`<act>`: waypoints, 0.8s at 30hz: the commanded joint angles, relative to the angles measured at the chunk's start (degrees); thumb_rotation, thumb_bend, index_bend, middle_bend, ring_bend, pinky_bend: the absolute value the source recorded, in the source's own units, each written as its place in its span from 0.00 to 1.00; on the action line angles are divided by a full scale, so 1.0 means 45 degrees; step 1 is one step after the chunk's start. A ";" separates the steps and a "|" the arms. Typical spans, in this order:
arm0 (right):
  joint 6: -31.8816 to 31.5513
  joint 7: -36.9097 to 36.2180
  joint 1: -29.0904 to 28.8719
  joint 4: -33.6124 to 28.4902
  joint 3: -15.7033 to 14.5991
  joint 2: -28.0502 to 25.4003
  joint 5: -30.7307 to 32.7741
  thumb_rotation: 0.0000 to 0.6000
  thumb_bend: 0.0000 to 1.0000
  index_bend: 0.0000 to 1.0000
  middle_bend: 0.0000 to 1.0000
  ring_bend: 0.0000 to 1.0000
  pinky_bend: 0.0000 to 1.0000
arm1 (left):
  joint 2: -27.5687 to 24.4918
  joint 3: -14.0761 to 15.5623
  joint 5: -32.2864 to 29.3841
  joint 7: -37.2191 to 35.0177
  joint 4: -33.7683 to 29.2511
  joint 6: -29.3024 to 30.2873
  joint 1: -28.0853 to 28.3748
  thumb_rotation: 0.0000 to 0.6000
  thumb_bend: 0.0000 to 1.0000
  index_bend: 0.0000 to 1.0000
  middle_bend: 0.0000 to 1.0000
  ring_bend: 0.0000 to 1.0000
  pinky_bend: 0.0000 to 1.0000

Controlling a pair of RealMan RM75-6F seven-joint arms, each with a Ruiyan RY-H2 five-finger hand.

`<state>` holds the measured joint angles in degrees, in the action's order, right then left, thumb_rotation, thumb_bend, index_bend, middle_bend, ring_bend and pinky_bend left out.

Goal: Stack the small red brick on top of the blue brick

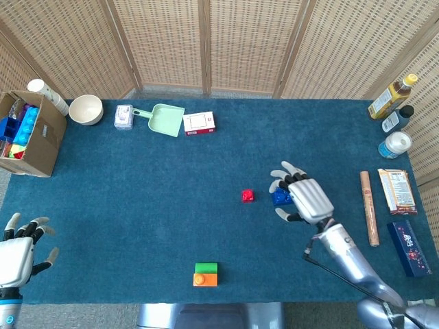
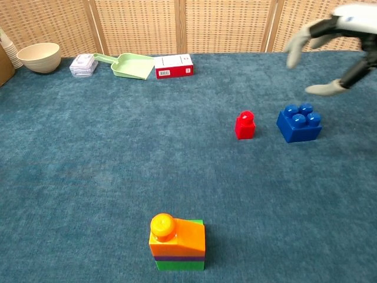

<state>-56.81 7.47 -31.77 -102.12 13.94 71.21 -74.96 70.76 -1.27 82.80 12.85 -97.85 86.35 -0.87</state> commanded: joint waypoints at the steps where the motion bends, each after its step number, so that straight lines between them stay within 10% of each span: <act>1: 0.0371 0.1107 -0.0632 0.0274 0.0247 0.0667 0.0772 1.00 0.26 0.39 0.21 0.05 0.17 | 0.0050 -0.0043 -0.0101 -0.0064 0.0109 -0.0096 0.0060 1.00 0.37 0.43 0.27 0.32 0.07; 24: -0.0159 0.7239 -0.3434 0.1734 -0.0046 0.3976 0.5769 0.91 0.25 0.32 0.17 0.05 0.17 | 0.0292 -0.0094 -0.0447 -0.0925 0.1066 -0.0567 0.0306 1.00 0.38 0.43 0.27 0.32 0.07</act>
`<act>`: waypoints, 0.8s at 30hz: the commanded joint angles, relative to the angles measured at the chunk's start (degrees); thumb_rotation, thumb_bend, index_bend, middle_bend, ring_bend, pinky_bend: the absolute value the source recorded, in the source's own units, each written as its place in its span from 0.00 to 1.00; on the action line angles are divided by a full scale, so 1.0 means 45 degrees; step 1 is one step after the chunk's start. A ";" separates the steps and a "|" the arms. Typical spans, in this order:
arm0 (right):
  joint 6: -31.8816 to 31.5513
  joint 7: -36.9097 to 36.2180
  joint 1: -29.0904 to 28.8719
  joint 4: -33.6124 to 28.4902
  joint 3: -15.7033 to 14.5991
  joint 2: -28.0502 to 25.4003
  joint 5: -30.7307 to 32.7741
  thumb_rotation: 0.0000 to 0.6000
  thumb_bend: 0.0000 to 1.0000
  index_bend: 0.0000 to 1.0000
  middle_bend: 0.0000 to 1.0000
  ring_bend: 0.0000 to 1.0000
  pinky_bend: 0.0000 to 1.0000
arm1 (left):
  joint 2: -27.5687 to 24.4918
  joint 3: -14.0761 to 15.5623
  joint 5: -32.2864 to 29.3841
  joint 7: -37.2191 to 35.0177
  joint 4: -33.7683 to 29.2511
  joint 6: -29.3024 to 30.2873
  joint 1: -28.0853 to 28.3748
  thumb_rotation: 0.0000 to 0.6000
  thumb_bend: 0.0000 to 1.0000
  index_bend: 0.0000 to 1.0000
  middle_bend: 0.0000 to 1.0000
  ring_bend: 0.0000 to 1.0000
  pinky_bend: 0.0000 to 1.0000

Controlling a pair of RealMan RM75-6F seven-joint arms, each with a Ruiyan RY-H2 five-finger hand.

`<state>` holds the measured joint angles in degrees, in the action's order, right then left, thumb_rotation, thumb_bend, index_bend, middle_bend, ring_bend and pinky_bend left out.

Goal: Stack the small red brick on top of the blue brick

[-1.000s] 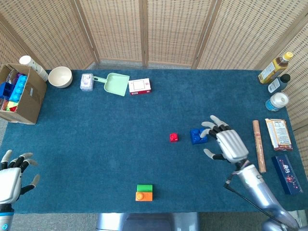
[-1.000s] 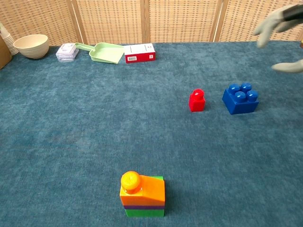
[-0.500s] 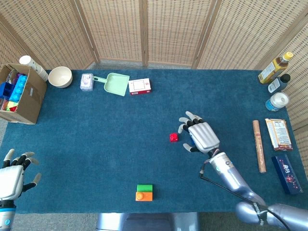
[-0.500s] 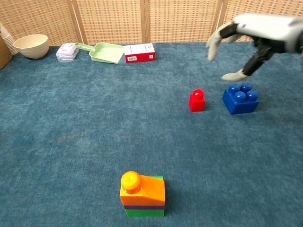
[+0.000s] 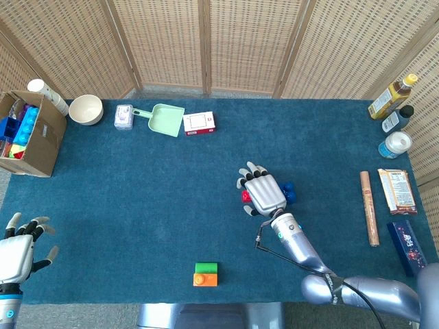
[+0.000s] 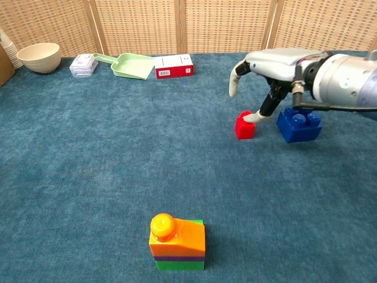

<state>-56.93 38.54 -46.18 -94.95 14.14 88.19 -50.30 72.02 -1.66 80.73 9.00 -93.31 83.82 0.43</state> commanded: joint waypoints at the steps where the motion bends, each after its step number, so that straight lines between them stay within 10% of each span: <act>1: -0.0161 0.0433 -0.0300 0.0172 -0.0110 0.0259 0.0378 0.91 0.25 0.32 0.16 0.05 0.17 | 0.0020 -0.0006 0.0020 -0.0116 0.0088 -0.0008 0.0023 1.00 0.38 0.43 0.27 0.32 0.07; 24: -0.0366 0.1646 -0.1279 0.2131 -0.0842 0.1569 0.1441 0.92 0.25 0.30 0.16 0.01 0.17 | 0.0096 0.0131 0.0115 -0.0996 0.0708 0.0167 -0.0131 1.00 0.38 0.43 0.27 0.32 0.07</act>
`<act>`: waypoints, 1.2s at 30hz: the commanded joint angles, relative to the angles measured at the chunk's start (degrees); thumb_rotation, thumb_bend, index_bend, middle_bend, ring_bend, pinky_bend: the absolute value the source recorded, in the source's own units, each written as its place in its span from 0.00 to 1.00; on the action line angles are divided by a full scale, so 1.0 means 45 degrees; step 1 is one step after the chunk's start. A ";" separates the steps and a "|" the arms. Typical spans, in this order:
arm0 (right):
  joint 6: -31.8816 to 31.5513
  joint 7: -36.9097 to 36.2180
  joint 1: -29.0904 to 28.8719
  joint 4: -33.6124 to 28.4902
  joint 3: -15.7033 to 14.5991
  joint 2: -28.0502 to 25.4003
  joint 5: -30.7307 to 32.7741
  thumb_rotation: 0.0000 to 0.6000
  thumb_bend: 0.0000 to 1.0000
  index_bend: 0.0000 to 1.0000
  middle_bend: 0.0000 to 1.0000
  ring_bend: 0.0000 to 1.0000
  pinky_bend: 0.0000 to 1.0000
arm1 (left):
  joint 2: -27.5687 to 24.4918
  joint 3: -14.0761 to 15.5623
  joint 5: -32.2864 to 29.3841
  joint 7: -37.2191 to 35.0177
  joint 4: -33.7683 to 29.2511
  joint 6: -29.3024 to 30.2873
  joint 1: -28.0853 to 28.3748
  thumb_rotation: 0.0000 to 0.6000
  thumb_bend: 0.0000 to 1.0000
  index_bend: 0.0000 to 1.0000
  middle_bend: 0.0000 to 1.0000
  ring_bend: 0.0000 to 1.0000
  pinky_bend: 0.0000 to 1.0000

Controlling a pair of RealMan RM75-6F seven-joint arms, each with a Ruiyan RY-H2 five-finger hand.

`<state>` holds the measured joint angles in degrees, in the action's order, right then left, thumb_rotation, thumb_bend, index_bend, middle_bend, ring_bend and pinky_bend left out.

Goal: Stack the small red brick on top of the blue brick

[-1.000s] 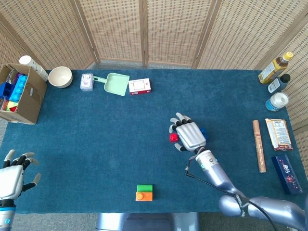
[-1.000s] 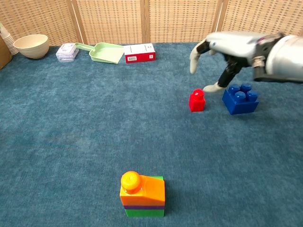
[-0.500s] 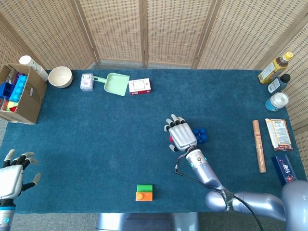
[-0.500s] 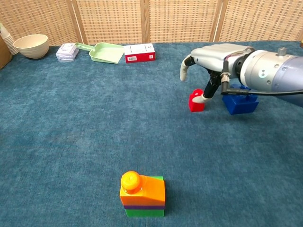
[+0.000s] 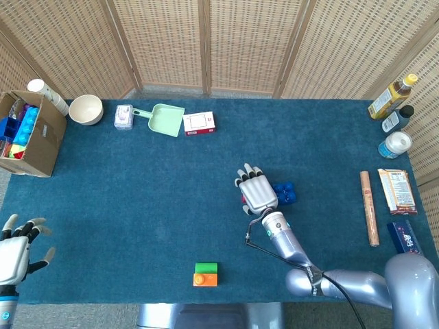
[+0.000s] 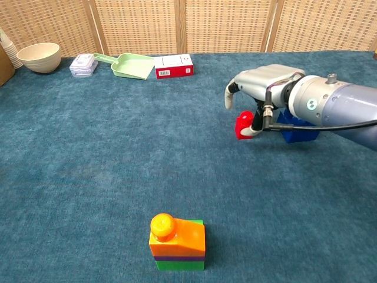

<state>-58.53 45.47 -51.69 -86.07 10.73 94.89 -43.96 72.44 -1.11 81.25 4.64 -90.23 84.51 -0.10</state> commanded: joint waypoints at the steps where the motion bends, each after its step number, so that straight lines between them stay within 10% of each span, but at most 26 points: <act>1: -0.0005 0.0120 -0.0073 0.0223 -0.0105 0.0106 0.0028 0.93 0.25 0.30 0.16 0.01 0.17 | 0.0000 0.0016 0.0000 -0.0042 0.0033 0.0016 -0.0023 1.00 0.38 0.43 0.27 0.32 0.07; 36: 0.0350 0.0395 -0.0425 0.1782 -0.0162 0.0804 0.0986 1.00 0.25 0.43 0.16 0.02 0.17 | 0.0112 0.0108 -0.0036 -0.0647 0.0598 -0.0029 -0.0174 1.00 0.38 0.43 0.27 0.32 0.07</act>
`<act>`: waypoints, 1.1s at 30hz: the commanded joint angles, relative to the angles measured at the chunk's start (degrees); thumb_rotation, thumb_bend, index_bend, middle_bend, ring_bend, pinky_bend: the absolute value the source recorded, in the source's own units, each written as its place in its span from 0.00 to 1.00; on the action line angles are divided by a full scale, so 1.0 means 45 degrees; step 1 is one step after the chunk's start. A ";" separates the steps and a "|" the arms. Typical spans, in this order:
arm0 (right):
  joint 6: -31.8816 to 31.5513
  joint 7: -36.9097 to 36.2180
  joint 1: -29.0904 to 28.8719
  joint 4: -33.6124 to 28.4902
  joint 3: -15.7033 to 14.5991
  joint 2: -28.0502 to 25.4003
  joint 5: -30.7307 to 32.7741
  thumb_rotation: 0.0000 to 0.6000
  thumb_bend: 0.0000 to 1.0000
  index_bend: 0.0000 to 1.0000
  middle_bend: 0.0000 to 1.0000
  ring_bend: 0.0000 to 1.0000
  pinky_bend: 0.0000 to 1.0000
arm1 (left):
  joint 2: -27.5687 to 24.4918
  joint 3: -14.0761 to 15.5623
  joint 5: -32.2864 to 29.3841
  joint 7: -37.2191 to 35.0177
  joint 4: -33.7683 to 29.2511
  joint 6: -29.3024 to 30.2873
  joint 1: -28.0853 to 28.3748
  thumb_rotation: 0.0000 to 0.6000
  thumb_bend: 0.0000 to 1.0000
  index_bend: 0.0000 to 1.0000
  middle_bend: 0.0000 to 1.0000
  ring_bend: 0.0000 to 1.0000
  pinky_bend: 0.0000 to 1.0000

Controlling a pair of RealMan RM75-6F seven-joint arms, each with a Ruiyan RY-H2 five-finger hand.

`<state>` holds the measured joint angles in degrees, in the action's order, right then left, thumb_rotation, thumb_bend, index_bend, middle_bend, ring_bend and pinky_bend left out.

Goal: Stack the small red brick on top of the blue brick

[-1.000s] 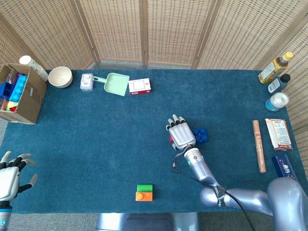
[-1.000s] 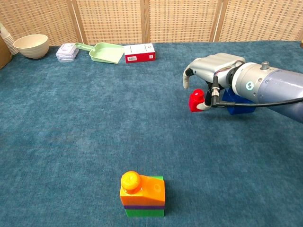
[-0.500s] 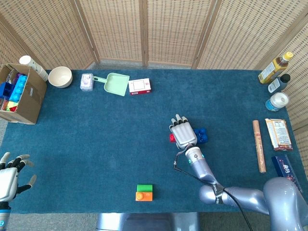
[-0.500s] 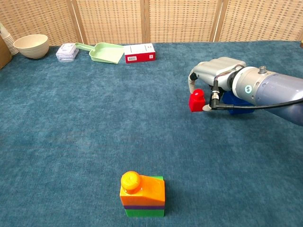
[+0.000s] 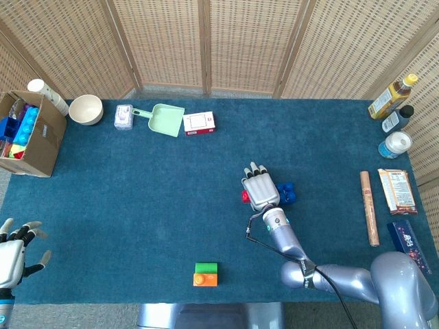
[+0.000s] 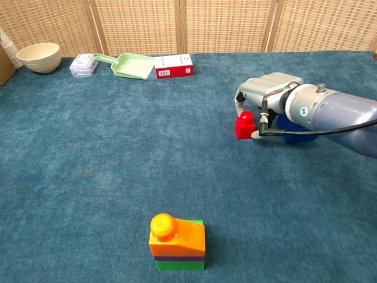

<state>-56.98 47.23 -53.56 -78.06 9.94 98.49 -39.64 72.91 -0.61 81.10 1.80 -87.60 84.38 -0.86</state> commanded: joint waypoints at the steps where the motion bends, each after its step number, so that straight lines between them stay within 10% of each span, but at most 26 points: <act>1: 0.0006 0.0006 -0.0012 0.0000 0.0015 0.0004 0.0042 1.00 0.25 0.44 0.16 0.02 0.17 | 0.0015 -0.0002 -0.0001 -0.0022 0.0027 0.0001 -0.0006 1.00 0.38 0.43 0.27 0.32 0.07; 19: 0.0053 -0.0026 -0.0128 -0.0106 0.0133 -0.0012 0.0199 1.00 0.26 0.56 0.18 0.04 0.17 | 0.0066 0.0041 0.0026 -0.0070 0.0120 -0.0006 -0.0055 1.00 0.38 0.43 0.27 0.32 0.07; 33: -0.0162 -0.0459 0.0000 -0.2726 0.0631 -0.1862 0.0658 1.00 0.26 0.58 0.18 0.04 0.17 | -0.0003 0.0039 0.0122 -0.0022 0.0060 0.0094 -0.0082 1.00 0.38 0.43 0.27 0.32 0.07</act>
<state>-57.51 45.68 -53.73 -88.85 12.48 91.50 -36.64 72.89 -0.43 81.64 1.71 -87.33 84.80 -1.23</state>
